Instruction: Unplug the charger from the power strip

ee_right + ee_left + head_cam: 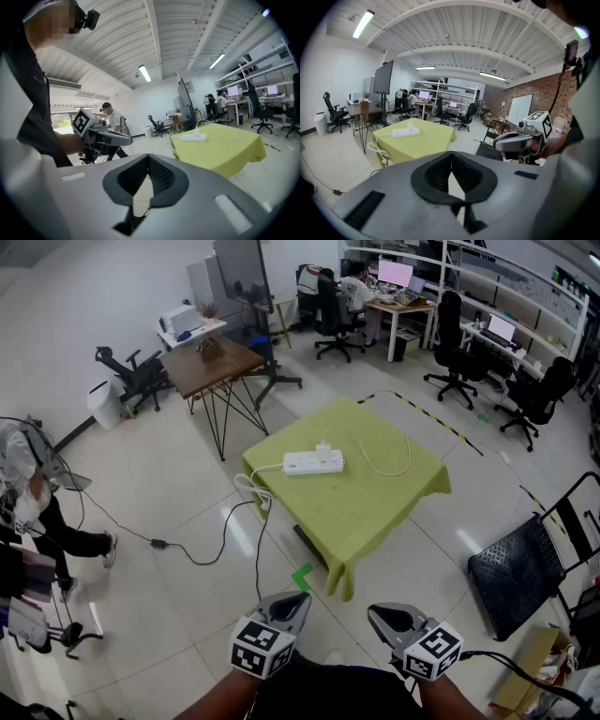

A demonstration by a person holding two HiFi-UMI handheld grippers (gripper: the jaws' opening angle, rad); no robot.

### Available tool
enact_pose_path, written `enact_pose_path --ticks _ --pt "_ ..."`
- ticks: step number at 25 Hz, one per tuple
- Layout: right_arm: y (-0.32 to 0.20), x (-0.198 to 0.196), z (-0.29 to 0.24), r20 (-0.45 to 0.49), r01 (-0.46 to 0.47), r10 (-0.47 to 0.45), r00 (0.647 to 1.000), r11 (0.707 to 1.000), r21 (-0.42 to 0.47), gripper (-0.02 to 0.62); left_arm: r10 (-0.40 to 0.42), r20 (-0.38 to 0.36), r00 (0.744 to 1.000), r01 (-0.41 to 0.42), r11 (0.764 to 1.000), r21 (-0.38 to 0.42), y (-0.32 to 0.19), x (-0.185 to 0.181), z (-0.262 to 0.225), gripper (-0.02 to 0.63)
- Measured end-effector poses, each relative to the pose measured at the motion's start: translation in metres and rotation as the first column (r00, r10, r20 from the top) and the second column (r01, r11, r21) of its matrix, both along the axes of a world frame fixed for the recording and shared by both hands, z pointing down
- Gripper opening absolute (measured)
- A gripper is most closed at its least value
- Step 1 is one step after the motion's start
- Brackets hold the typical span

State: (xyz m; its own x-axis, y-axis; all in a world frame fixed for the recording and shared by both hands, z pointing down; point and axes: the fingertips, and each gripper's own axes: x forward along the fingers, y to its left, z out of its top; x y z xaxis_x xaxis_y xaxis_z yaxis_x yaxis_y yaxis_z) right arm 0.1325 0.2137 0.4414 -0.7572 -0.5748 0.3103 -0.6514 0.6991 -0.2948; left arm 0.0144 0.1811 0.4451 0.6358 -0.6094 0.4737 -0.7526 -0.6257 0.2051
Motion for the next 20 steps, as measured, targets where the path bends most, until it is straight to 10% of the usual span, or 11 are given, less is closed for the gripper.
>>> enact_pose_path --ticks 20 --pt "-0.087 -0.025 0.023 -0.012 0.006 -0.007 1.0 0.999 -0.054 0.003 -0.013 -0.027 1.0 0.011 0.999 -0.041 -0.091 -0.022 0.021 0.008"
